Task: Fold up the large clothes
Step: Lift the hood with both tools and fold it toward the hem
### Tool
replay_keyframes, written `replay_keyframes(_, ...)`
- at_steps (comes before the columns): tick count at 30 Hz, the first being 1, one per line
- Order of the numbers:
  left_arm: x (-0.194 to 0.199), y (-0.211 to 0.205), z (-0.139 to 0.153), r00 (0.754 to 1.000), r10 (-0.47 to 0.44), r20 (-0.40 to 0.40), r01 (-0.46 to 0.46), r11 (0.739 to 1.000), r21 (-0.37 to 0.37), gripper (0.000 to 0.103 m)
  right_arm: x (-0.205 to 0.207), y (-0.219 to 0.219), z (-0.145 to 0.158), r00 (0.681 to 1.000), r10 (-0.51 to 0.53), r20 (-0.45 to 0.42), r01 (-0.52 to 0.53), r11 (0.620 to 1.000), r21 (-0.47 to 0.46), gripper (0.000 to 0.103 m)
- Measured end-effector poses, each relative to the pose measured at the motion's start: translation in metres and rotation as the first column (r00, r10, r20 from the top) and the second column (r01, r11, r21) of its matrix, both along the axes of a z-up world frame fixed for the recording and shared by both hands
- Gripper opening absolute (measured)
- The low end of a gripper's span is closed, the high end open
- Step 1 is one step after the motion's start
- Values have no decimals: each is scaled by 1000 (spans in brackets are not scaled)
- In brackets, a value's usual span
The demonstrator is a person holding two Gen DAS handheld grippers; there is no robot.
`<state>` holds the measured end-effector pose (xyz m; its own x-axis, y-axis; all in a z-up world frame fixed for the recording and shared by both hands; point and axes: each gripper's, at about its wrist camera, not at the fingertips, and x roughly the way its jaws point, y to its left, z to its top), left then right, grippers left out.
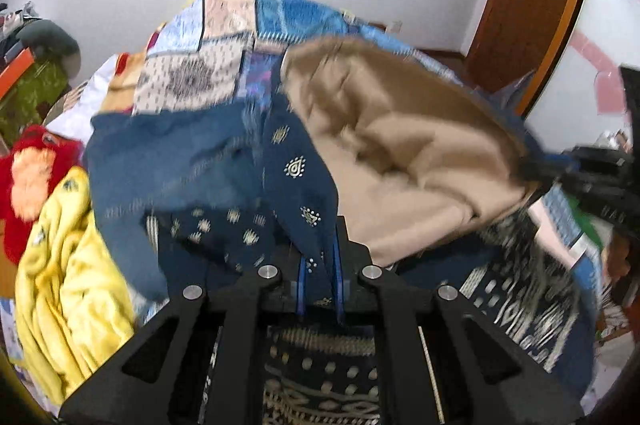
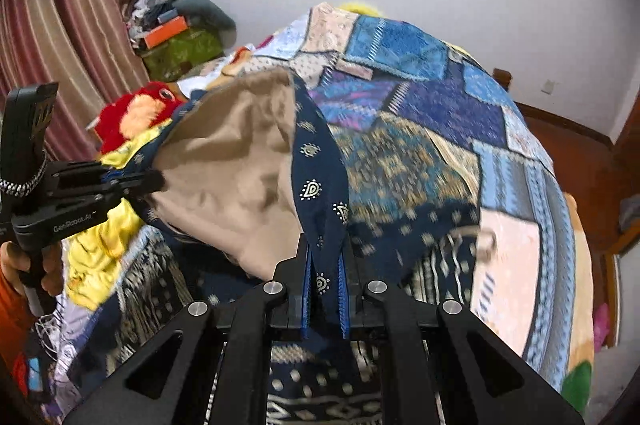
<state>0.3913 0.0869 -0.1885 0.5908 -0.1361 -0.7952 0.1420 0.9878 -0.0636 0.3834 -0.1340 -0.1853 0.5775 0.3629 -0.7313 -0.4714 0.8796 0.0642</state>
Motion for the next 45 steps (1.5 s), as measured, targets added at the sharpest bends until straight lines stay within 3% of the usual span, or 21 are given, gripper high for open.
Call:
replay_keyframes(4,-12,0,-34,999,17,-51,-15,998,54,10,-1,-9,-23,999,-38,21,40,994,-100,8)
replay_keyframes(8,-16,4,-65,995,45,-92,-37,995,94,12,5,-18,-54,997,-60,-57,46,972,-228,9)
replay_keyframes(12,-18,17,-83,991,87,-106,-80,995,67,28,8,-37,-74,989,-95,-115,69,974,-215,10)
replay_keyframes(14,-17,22,-87,989,101,-110,-95,994,57,34,11,-48,-80,983,-113,-147,85,979,-184,16)
replay_keyframes(15,-16,24,-91,988,107,-116,-101,994,52,36,13,-51,-80,980,-135,-143,108,977,-186,37)
replay_keyframes(16,-16,25,-93,987,111,-119,-106,993,50,39,13,-55,-78,977,-186,-103,159,961,-226,72)
replay_keyframes(18,-14,27,-96,984,127,-123,-122,991,45,41,10,-62,-74,974,-226,-27,212,943,-258,95)
replay_keyframes(23,-17,27,-89,982,137,-130,-135,990,30,45,0,-65,-62,983,-158,-92,138,971,-195,95)
replay_keyframes(28,-18,26,-60,988,96,-122,-94,995,26,60,-9,-45,-31,996,-70,-45,63,988,-141,95)
replay_keyframes(32,-7,27,-34,994,87,-70,-86,996,12,63,-3,-21,-16,999,-22,-33,20,996,-82,95)
replay_keyframes(45,72,4,-16,1000,29,-3,-29,999,-19,63,74,61,-30,999,44,-27,-46,995,-88,94)
